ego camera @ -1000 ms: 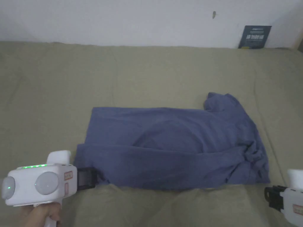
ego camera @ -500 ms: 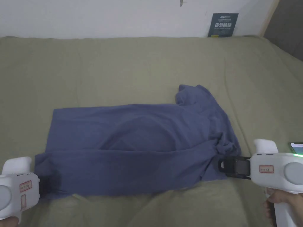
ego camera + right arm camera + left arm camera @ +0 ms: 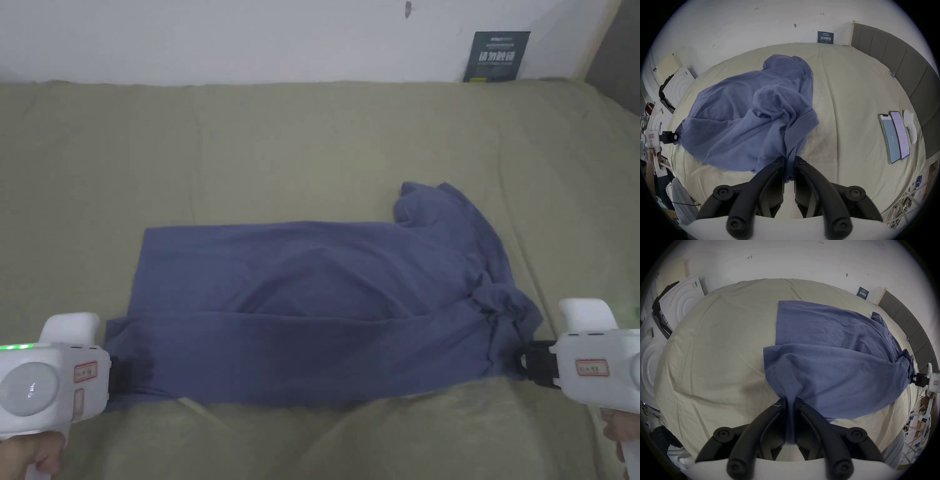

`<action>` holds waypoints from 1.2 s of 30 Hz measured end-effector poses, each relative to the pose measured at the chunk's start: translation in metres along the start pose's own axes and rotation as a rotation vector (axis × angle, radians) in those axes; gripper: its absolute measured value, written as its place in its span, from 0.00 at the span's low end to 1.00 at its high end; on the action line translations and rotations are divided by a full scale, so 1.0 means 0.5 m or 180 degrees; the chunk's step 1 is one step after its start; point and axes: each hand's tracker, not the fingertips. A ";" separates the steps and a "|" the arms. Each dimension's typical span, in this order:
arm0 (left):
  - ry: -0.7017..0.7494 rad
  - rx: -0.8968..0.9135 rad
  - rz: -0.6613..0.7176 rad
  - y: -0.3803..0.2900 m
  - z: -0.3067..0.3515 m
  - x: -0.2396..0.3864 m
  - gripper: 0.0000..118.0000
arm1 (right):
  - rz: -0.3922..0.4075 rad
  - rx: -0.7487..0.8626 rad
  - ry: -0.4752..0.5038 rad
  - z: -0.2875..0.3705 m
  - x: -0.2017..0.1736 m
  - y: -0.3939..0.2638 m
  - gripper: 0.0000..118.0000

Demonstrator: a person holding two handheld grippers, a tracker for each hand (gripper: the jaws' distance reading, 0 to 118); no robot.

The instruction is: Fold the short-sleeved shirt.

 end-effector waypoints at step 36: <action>-0.0021 -0.0184 0.0106 -0.216 0.132 -0.065 0.06 | -0.0319 -0.0354 0.0240 0.121 0.004 -0.202 0.12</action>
